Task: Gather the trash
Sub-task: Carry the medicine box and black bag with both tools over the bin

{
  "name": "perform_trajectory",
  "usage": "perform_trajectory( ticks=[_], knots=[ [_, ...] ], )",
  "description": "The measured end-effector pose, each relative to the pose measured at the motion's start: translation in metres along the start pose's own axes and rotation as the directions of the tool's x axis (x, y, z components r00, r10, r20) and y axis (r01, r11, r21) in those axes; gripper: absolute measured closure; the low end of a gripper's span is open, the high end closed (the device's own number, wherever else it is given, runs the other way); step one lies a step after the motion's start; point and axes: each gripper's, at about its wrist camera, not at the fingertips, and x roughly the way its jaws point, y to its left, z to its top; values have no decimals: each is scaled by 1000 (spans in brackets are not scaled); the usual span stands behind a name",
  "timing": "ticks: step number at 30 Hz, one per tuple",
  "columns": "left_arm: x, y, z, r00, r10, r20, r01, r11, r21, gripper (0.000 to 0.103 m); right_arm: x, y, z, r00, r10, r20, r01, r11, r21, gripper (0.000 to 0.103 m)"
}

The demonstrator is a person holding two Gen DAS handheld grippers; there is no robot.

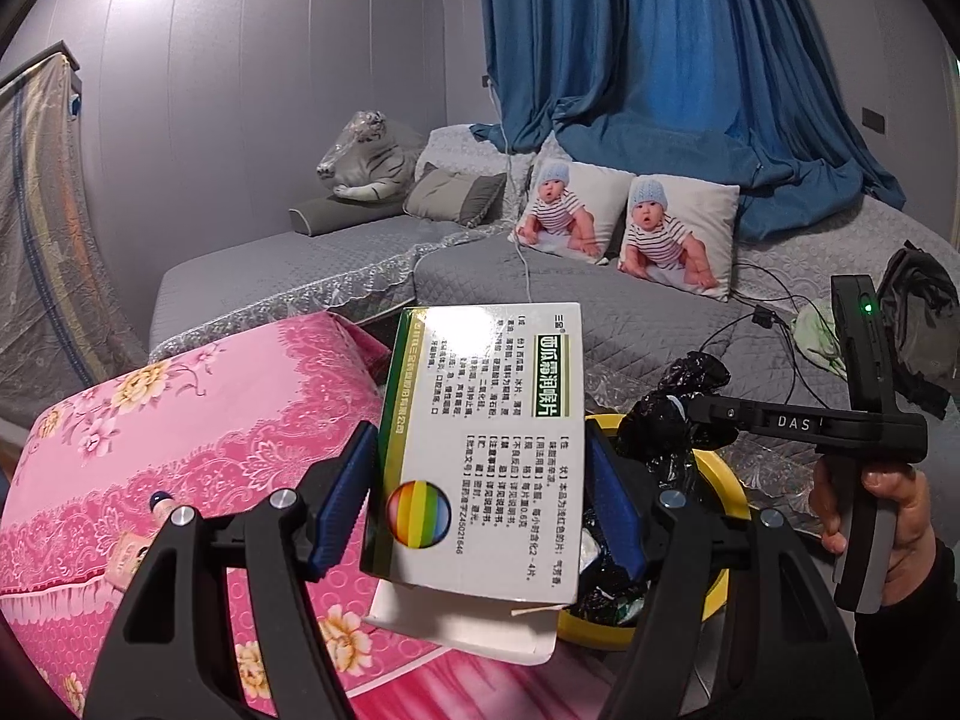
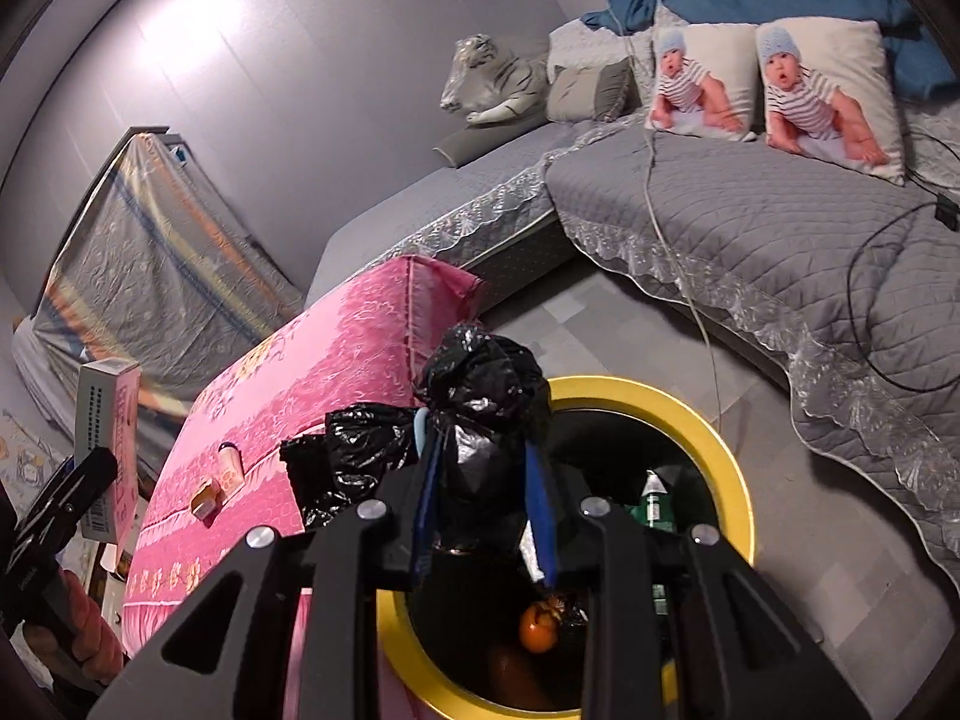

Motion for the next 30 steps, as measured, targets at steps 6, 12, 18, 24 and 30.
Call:
perform_trajectory(
  ticks=[6, 12, 18, 24, 30],
  knots=[
    [18, -15, 0, 999, -34, -10, 34, 999, 8, 39, -2, -13, -4, 999, -46, 10, 46, 999, 17, 78],
    [35, -26, -3, 998, -61, -27, 62, 998, 14, 39, -1, -23, -7, 997, -80, 16, 80, 997, 22, 78],
    [49, -28, -6, 996, -77, -44, 78, 997, 15, 39, -1, -29, -9, 992, -121, 25, 121, 992, 21, 78],
    [59, -31, -11, 995, -84, -60, 85, 996, 20, 39, 2, -36, -14, 988, -156, 24, 155, 988, 19, 78],
    [71, -36, -13, 993, -90, -74, 92, 995, 26, 39, 10, -39, -18, 979, -203, 10, 203, 979, 6, 78]
  ],
)
